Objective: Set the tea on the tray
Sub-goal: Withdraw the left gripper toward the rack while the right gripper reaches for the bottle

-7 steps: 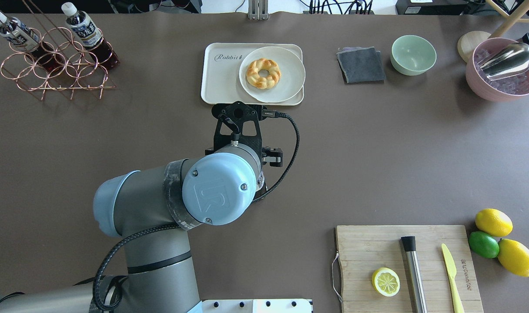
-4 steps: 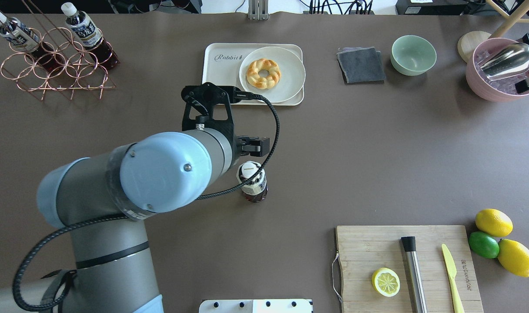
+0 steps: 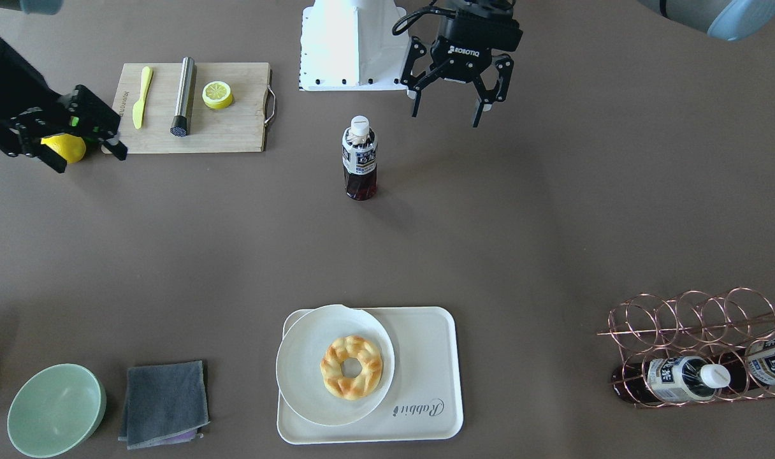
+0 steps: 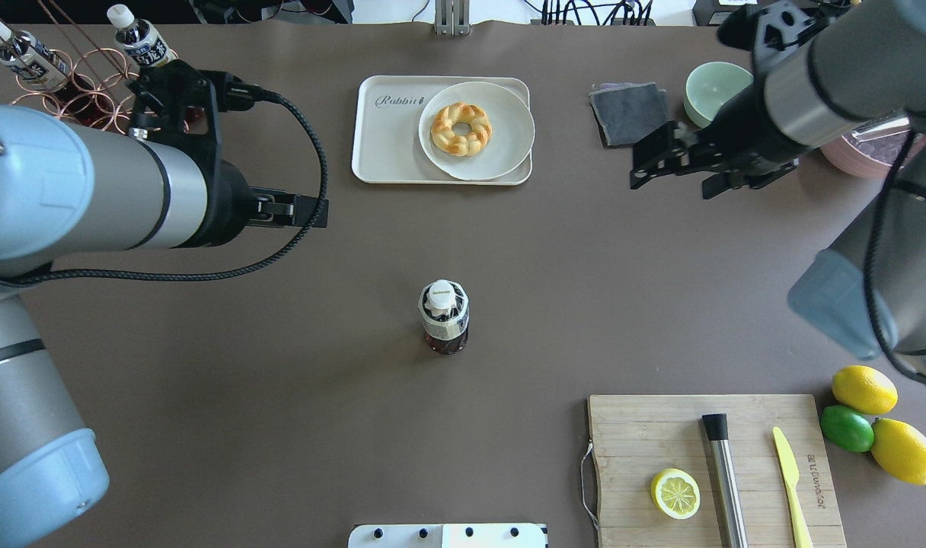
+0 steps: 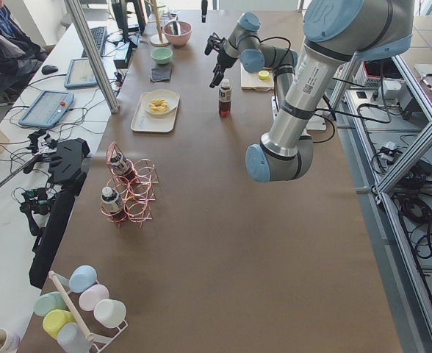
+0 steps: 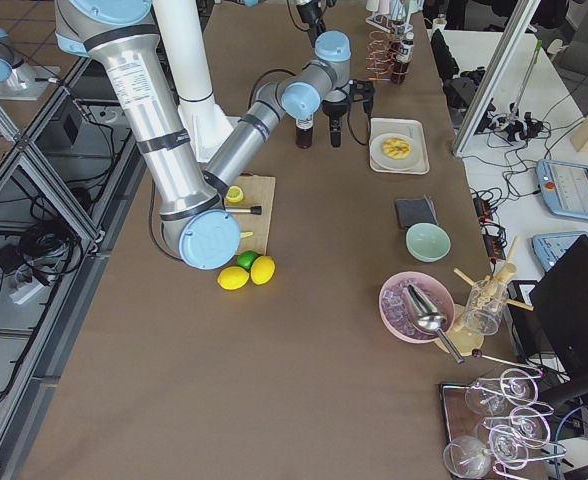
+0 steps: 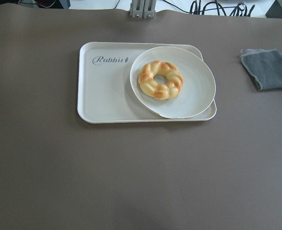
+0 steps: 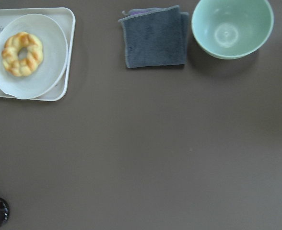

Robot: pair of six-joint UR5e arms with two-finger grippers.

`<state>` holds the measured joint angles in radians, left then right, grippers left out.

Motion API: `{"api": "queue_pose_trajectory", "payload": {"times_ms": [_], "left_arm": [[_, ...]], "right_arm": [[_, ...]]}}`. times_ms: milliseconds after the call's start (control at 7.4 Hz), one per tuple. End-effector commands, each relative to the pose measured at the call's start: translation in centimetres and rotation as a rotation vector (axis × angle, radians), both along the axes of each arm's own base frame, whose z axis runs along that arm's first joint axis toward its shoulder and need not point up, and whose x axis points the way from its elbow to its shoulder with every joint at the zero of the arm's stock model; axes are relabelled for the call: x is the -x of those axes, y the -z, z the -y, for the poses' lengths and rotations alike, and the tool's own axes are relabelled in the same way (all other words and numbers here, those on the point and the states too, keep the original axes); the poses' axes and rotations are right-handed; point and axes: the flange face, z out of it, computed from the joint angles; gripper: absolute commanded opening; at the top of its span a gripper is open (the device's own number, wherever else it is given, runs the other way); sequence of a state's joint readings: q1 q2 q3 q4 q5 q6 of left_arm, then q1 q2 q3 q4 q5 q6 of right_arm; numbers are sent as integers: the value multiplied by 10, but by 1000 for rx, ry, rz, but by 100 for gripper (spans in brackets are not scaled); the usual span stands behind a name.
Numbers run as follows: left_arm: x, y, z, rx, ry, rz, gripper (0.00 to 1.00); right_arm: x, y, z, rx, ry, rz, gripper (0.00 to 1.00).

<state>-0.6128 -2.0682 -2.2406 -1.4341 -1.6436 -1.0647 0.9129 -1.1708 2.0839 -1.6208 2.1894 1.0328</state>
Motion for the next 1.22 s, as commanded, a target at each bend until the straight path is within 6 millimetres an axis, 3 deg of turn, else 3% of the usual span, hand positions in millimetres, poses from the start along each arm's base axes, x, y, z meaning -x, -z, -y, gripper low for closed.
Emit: {"api": "queue_pose_trajectory", "payload": {"times_ms": [0, 270, 405, 811, 1081], "left_arm": [[68, -40, 33, -11, -73, 66, 97], [75, -57, 47, -16, -79, 98, 97], [70, -61, 53, -18, -77, 95, 97], [68, -64, 54, -20, -79, 92, 97], [74, -68, 48, -19, -76, 87, 97]], "right_arm": [[141, 79, -84, 45, -71, 31, 100], [186, 119, -110, 55, -62, 0, 96], [201, 136, -109, 58, -68, -31, 87], [222, 138, -127, 25, -76, -70, 76], [237, 140, -120, 20, -92, -94, 73]]}}
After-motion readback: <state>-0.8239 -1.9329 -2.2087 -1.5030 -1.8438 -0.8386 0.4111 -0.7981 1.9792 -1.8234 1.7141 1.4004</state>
